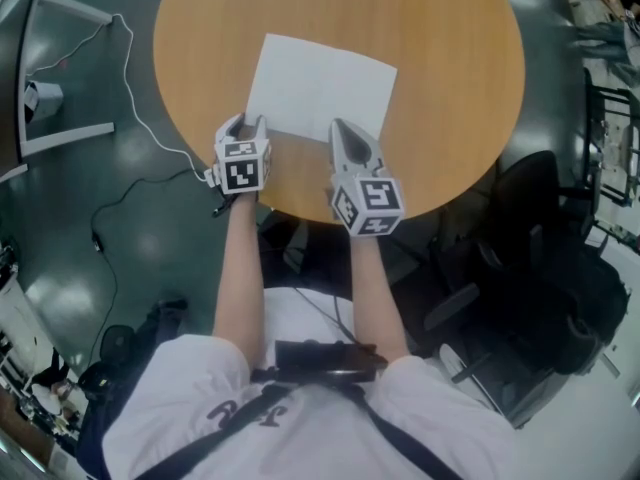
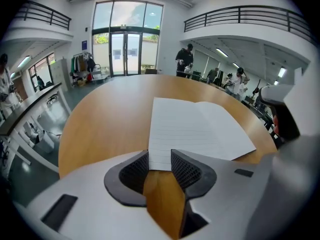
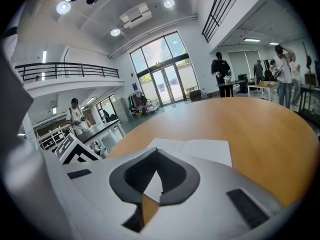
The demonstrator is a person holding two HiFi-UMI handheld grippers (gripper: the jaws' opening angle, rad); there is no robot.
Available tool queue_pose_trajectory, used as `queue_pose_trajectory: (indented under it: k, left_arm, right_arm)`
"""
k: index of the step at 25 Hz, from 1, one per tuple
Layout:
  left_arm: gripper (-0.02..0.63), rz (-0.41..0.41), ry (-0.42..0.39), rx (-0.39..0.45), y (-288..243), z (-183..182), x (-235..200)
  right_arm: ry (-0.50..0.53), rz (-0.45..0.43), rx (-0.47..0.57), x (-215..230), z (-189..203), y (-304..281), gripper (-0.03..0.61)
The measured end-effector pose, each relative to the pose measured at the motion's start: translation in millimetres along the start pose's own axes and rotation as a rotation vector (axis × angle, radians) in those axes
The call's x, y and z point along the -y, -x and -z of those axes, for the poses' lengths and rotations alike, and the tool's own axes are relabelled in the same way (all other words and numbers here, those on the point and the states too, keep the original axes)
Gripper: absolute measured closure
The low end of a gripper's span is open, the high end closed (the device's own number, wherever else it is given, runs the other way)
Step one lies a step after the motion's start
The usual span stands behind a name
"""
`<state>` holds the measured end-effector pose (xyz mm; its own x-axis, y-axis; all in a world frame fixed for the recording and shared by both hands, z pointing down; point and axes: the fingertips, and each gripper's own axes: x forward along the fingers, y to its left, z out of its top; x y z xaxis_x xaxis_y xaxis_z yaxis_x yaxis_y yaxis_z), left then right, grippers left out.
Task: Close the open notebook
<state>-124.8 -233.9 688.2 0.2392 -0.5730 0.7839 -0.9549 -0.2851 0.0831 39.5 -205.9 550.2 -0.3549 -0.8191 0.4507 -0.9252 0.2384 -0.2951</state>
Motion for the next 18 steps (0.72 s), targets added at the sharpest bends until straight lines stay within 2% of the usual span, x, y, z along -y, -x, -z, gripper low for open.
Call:
queue_pose_trajectory:
  k: [8,18]
  left_arm:
    - [0.512,-0.019,0.058,0.012,1,1,-5]
    - [0.567,-0.021,0.065,0.047,5,-5,-3]
  right_arm:
    - [-0.008,-0.004,0.022,0,-8,3,0.563]
    - [-0.019,-0.011,0.039,-6,-18,11,0.563]
